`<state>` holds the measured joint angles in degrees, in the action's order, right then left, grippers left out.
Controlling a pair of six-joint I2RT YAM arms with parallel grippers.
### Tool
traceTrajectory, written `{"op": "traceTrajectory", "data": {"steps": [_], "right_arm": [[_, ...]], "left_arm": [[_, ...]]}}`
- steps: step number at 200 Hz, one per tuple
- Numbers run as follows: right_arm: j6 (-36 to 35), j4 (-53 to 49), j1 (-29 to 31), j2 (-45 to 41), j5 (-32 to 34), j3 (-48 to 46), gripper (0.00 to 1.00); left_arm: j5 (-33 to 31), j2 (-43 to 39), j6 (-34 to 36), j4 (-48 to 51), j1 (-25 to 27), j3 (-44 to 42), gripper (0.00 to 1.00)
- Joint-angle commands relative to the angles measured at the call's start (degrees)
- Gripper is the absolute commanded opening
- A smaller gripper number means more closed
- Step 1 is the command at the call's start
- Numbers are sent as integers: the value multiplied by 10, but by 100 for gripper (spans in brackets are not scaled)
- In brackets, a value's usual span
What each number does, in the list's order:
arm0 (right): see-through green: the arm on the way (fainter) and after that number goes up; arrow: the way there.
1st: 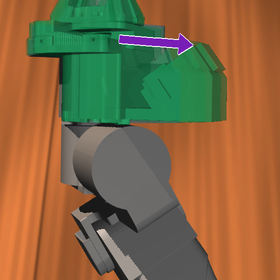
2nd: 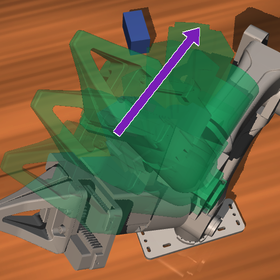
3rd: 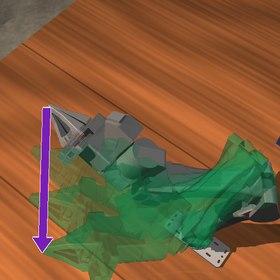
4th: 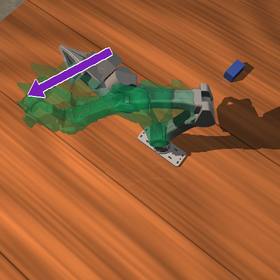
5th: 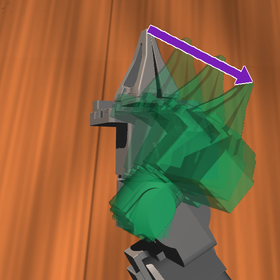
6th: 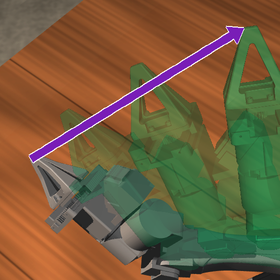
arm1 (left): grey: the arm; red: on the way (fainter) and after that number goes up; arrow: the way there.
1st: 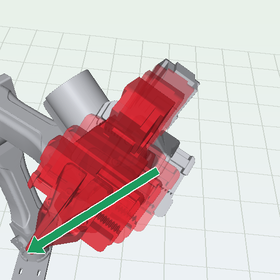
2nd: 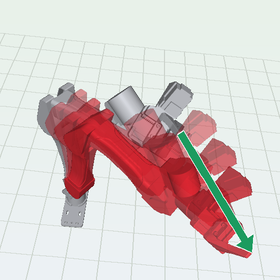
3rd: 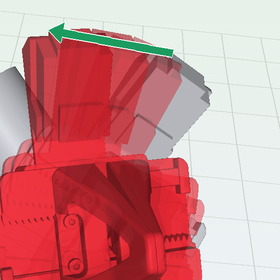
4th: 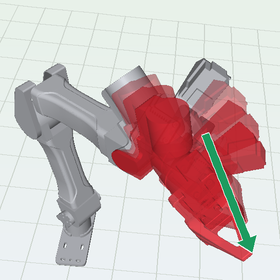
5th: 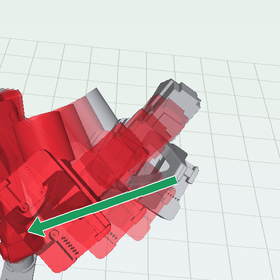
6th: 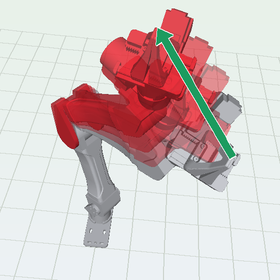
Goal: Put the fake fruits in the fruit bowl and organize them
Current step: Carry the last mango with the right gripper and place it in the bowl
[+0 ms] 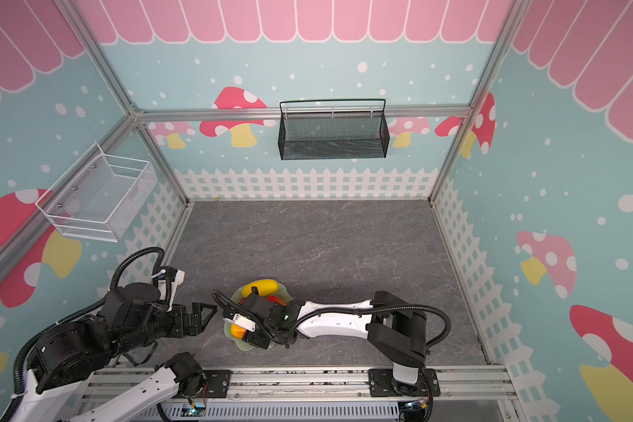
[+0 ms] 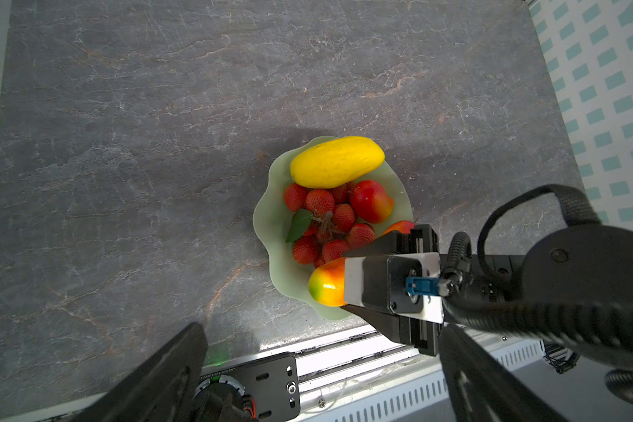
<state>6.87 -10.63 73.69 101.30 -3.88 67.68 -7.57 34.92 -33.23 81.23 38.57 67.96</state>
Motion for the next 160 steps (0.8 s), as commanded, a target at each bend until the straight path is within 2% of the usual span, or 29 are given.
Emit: {"op": "traceTrajectory", "data": {"steps": [1,43,101,160], "right_arm": [[-9,-23,7,9,1,13,55],[-11,-32,8,3,3,14,63],[-14,-32,8,-22,8,18,68],[-34,-55,8,-62,25,27,79]], "left_arm": [[-13,-8,-5,17,-3,0,100],[-12,-11,-3,16,-3,-2,100],[-21,-18,-2,15,-3,2,100],[-17,-14,6,-7,-3,-3,100]]}}
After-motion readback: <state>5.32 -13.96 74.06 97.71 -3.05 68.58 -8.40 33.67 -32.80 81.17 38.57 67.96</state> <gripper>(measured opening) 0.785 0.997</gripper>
